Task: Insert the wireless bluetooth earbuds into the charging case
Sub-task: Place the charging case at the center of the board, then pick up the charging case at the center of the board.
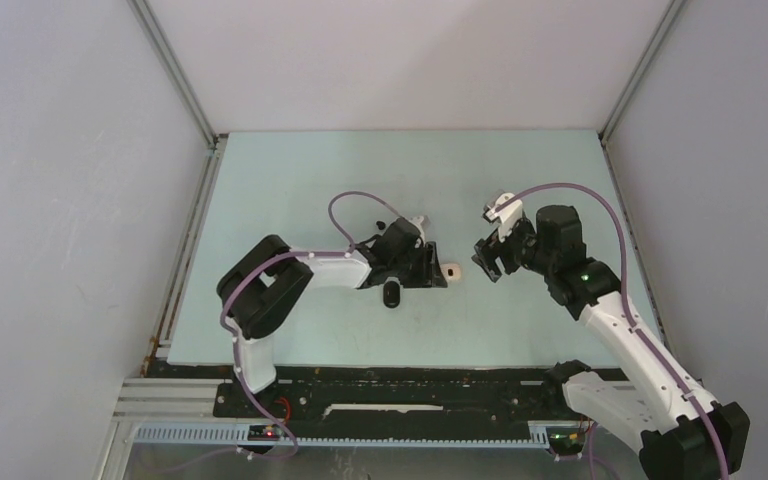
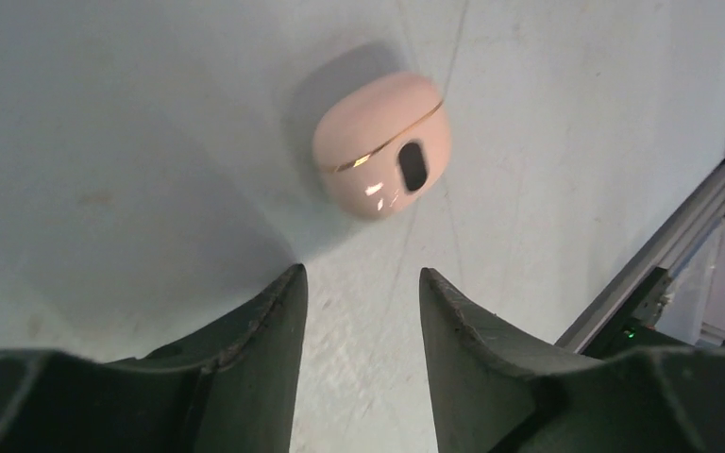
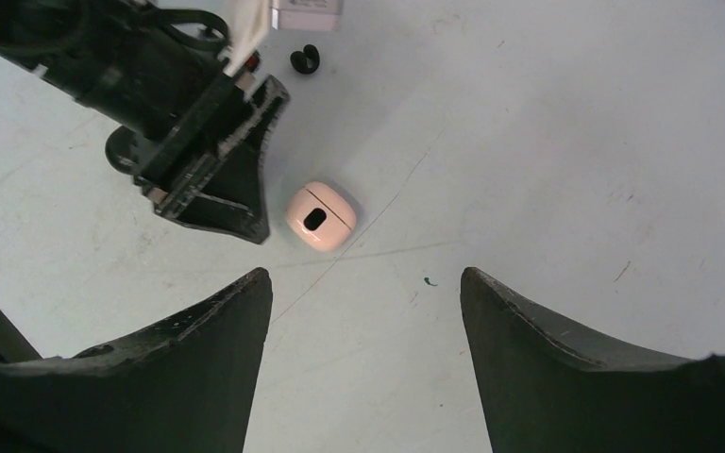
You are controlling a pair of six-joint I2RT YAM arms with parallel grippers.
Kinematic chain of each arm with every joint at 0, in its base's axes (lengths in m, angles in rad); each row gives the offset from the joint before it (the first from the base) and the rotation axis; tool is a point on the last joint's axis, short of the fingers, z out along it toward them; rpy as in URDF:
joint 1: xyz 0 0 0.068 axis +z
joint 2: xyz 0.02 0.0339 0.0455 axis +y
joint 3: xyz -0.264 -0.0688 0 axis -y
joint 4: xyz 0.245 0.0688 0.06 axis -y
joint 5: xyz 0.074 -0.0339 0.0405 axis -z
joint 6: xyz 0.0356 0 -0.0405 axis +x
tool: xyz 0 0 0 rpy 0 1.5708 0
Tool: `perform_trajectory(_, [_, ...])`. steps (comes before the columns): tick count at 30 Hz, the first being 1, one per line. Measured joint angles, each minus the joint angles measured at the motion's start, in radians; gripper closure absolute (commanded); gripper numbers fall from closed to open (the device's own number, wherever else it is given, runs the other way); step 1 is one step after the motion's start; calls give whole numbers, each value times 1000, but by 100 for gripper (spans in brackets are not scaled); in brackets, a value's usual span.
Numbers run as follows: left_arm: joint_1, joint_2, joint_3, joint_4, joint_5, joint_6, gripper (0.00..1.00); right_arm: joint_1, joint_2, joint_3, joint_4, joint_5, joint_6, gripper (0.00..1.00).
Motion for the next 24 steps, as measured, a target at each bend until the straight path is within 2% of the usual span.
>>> perform_trajectory(5, [2, -134, -66, -130, -83, 57, 46, -1, 17, 0, 0, 1, -2, 24])
perform_trajectory(7, [2, -239, -114, -187, -131, 83, 45, -2, 21, 0, 0, 1, -5, 24])
perform_trajectory(14, [2, -466, -250, -245, -288, 99, 41, -2, 21, 0, 0, 0, -9, 24])
perform_trajectory(18, [2, -484, -285, -276, -356, 105, 40, -2, 21, 0, 0, 0, -9, 25])
perform_trajectory(24, [0, -436, -297, -275, -375, 108, 40, -2, 21, 0, -1, -1, -13, 25])
